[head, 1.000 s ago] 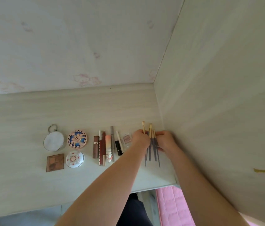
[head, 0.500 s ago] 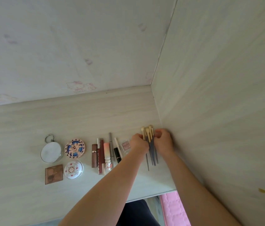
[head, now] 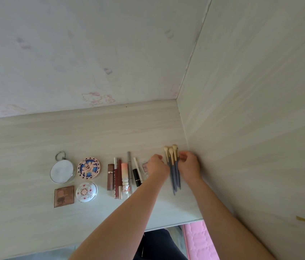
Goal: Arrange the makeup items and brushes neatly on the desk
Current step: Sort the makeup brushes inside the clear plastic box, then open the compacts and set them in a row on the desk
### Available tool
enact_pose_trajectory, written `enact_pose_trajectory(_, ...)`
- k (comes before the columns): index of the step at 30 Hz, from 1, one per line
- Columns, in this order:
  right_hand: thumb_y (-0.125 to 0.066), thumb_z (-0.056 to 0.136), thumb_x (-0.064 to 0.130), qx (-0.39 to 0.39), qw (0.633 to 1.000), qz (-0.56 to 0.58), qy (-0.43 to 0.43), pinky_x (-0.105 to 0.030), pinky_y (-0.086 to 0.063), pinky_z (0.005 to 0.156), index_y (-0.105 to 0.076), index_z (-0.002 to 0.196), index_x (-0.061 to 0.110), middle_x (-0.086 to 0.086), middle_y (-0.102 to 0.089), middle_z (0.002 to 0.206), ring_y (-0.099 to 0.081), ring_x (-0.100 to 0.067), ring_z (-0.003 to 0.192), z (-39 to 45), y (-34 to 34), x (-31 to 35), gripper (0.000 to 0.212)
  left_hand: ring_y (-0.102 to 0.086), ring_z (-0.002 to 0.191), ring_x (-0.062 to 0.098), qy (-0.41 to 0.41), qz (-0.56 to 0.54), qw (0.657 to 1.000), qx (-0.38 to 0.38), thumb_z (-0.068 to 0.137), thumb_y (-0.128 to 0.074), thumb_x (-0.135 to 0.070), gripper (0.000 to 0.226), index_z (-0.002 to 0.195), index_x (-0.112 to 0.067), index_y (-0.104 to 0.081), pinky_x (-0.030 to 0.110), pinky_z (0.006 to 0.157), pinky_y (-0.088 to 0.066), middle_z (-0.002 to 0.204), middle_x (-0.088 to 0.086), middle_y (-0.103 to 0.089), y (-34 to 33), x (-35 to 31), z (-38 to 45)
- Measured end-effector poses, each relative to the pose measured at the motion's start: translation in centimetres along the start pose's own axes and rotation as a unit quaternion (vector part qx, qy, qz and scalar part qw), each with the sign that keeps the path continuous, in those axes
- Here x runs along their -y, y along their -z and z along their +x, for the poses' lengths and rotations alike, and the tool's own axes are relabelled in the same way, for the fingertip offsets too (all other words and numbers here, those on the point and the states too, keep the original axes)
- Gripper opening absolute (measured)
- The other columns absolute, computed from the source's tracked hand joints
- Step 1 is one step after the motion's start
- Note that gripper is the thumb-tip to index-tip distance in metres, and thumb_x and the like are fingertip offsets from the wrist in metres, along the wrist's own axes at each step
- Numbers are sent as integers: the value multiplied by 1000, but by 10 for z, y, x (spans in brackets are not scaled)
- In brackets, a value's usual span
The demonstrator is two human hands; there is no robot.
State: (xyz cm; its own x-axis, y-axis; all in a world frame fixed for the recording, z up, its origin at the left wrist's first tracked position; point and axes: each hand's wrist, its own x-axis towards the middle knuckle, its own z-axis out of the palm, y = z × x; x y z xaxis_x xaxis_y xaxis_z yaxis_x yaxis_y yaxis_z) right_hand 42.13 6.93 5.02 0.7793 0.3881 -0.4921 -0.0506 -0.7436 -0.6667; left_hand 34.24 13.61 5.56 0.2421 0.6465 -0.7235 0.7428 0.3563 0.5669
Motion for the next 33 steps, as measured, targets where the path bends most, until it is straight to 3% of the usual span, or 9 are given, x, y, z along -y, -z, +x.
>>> enact_pose_trajectory(3, -52, 83, -6, 4, 1000, -20, 11, -21, -41, 76, -62, 111, 7, -7, -65, 105, -54, -14, 86, -5, 2, 3, 32, -59, 105, 22, -1, -9, 1000, 14, 87, -51, 1, 43, 128, -13, -50, 27, 80, -50, 119, 7, -59, 5, 1, -4)
enact_pose_trajectory(9, -51, 87, 0, 23, 999, -43, 24, -29, -46, 75, -59, 106, 9, -6, -62, 97, -57, -21, 86, -18, 7, 5, 22, -61, 98, 23, -43, -45, 998, 26, 87, -48, 2, 39, 122, -14, -53, 30, 76, -54, 115, 8, -62, 22, 4, -13)
enact_pose_trajectory(13, -48, 91, 4, 18, 994, -97, 55, -26, -41, 70, -58, 107, 7, -4, -56, 93, -52, -20, 80, -30, 13, 8, 19, -58, 82, 12, -88, -42, 995, 10, 90, -45, -2, 35, 121, -17, -54, 20, 59, -47, 109, 3, -62, 33, 8, -24)
enact_pose_trajectory(17, -43, 92, 6, 29, 974, -188, 120, -27, -37, 65, -57, 100, 5, -11, -57, 95, -54, -25, 80, -44, 18, 9, 16, -57, 83, 9, -152, 11, 988, -25, 92, -44, -5, 33, 122, -15, -55, 13, 60, -44, 100, -1, -61, 45, 21, -33)
enact_pose_trajectory(20, -42, 94, 9, 42, 953, -245, 171, -35, -44, 75, -55, 107, 3, -16, -54, 107, -55, -31, 93, -57, 19, 9, 19, -45, 71, -3, -190, 47, 978, -68, 94, -43, -6, 29, 117, -16, -58, 5, 45, -39, 83, -5, -57, 55, 35, -46)
enact_pose_trajectory(24, -42, 95, 10, 79, 932, -271, 227, -37, -44, 90, -49, 127, 5, -16, -49, 125, -50, -32, 111, -78, 16, 6, 33, -61, 88, 23, -253, 117, 955, -105, 92, -43, -4, 28, 114, -9, -60, 33, 75, -52, 90, 0, -53, 73, 56, -65)
enact_pose_trajectory(28, -43, 95, 12, 112, 914, -282, 270, -36, -42, 97, -45, 131, 7, -12, -45, 133, -46, -28, 119, -98, 8, 3, 37, -57, 115, 32, -261, 157, 943, -135, 93, -46, -8, 26, 115, -9, -60, 38, 92, -47, 120, 17, -63, 89, 82, -79)
enact_pose_trajectory(30, -43, 96, 15, 123, 900, -298, 294, -35, -44, 91, -47, 126, 7, -12, -48, 126, -48, -27, 112, -106, 0, 4, 31, -58, 116, 28, -259, 150, 942, -150, 95, -48, -14, 27, 119, -10, -59, 40, 93, -49, 133, 15, -56, 100, 95, -85)
enact_pose_trajectory(33, -40, 97, 17, 137, 878, -327, 322, -32, -45, 82, -47, 126, 9, -10, -51, 120, -50, -24, 104, -118, -13, 11, 30, -64, 104, 23, -234, 166, 943, -170, 96, -47, -21, 30, 126, -16, -54, 40, 85, -52, 124, 7, -63, 121, 112, -92)
